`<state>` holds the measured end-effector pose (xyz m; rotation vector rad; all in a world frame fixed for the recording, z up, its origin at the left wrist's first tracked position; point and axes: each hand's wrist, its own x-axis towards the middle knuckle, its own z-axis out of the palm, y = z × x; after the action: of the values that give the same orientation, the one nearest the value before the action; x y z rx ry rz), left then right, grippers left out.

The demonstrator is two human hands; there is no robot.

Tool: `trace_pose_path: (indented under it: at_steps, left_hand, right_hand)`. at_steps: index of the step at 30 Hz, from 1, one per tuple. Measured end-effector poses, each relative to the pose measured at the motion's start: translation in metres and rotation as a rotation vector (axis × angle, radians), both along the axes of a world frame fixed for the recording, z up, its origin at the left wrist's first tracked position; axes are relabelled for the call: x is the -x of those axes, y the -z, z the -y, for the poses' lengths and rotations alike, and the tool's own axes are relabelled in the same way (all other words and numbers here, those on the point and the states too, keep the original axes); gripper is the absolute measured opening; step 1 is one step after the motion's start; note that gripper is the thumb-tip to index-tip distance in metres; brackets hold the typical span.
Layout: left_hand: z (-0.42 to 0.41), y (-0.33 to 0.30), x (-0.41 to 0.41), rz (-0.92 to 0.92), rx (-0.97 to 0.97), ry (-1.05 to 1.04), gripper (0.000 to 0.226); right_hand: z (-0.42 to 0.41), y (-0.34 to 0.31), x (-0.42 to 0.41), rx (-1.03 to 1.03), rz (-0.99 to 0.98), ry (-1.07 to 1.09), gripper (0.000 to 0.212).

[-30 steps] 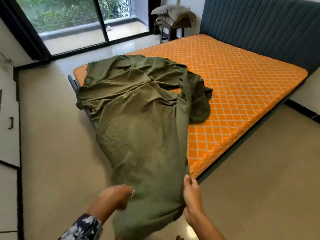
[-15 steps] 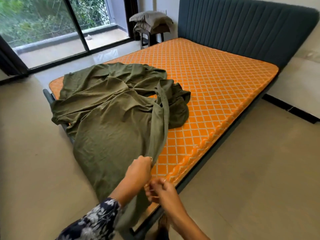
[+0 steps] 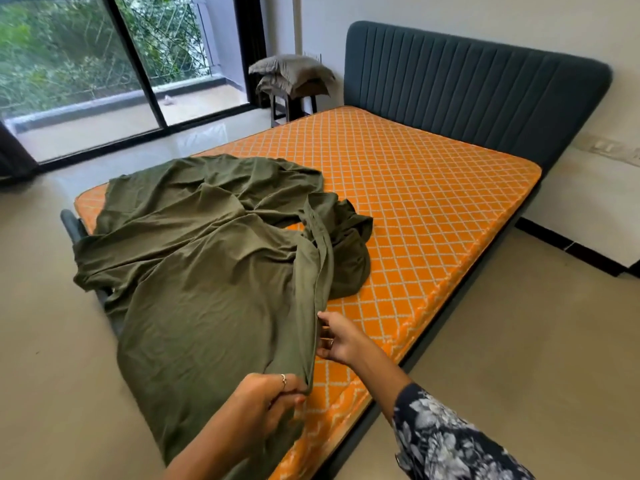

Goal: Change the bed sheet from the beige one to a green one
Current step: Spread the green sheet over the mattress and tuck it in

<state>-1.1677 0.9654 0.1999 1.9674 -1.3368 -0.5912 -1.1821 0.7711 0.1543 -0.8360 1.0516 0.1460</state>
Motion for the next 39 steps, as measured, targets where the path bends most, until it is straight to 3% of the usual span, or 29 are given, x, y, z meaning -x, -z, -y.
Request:
trace_pose_path:
  at_steps: [4, 6, 8, 11, 14, 16, 18, 20, 21, 24, 26, 27, 29, 32, 36, 39]
  left_hand:
    - [0.003, -0.012, -0.007, -0.084, 0.057, -0.017, 0.032]
    - [0.003, -0.013, -0.009, -0.108, 0.055, -0.058, 0.021]
    - [0.001, -0.015, -0.01, -0.118, 0.037, -0.097, 0.018]
    - [-0.005, -0.024, -0.011, -0.161, 0.013, -0.163, 0.015]
    - [-0.013, -0.033, -0.008, -0.277, 0.028, -0.304, 0.044]
    - [-0.018, -0.038, -0.003, -0.257, 0.006, -0.388, 0.037]
    - [-0.02, -0.041, 0.003, -0.184, -0.046, -0.442, 0.011]
    - [-0.018, -0.043, 0.008, -0.131, -0.084, -0.467, 0.036]
    - [-0.017, -0.043, 0.01, -0.12, -0.115, -0.478, 0.036]
    - [-0.012, -0.05, 0.019, -0.108, -0.113, -0.506, 0.024]
    - [-0.011, -0.053, 0.027, -0.112, -0.116, -0.546, 0.01]
    - [-0.011, -0.055, 0.031, -0.117, -0.094, -0.567, 0.027]
    - [-0.01, -0.058, 0.039, -0.129, -0.086, -0.59, 0.046]
    - [-0.012, -0.066, 0.052, -0.163, -0.12, -0.609, 0.051]
    - [-0.043, -0.069, 0.076, -0.235, -0.215, -0.681, 0.05]
    - [-0.065, -0.066, 0.086, -0.208, -0.283, -0.716, 0.044]
  right_hand:
    - [0.019, 0.007, -0.023, 0.115, -0.088, -0.219, 0.015]
    - [0.022, 0.013, -0.034, 0.121, -0.119, -0.262, 0.017]
    - [0.03, 0.021, -0.046, 0.047, -0.074, -0.178, 0.022]
    - [0.048, 0.029, -0.064, -0.126, 0.054, 0.11, 0.034]
    - [0.068, 0.029, -0.075, -0.195, 0.082, 0.29, 0.032]
    - [0.073, 0.028, -0.085, 0.012, 0.014, 0.218, 0.028]
    - [0.077, 0.031, -0.1, 0.576, -0.063, -0.01, 0.032]
    - [0.084, 0.032, -0.113, 1.102, 0.037, -0.407, 0.039]
    - [0.089, 0.03, -0.118, 1.259, 0.092, -0.643, 0.038]
    - [0.108, 0.034, -0.13, 1.521, 0.053, -1.325, 0.027]
    - [0.117, 0.038, -0.131, 1.626, 0.105, -1.588, 0.026]
    - [0.122, 0.042, -0.131, 1.678, 0.142, -1.679, 0.027]
    - [0.132, 0.05, -0.127, 1.801, 0.178, -1.806, 0.03]
    - [0.157, 0.062, -0.119, 1.986, 0.122, -1.874, 0.028]
    - [0.194, 0.064, -0.116, 1.985, -0.318, -1.662, 0.026]
    - [0.235, 0.063, -0.117, 1.906, -0.284, -1.54, 0.032]
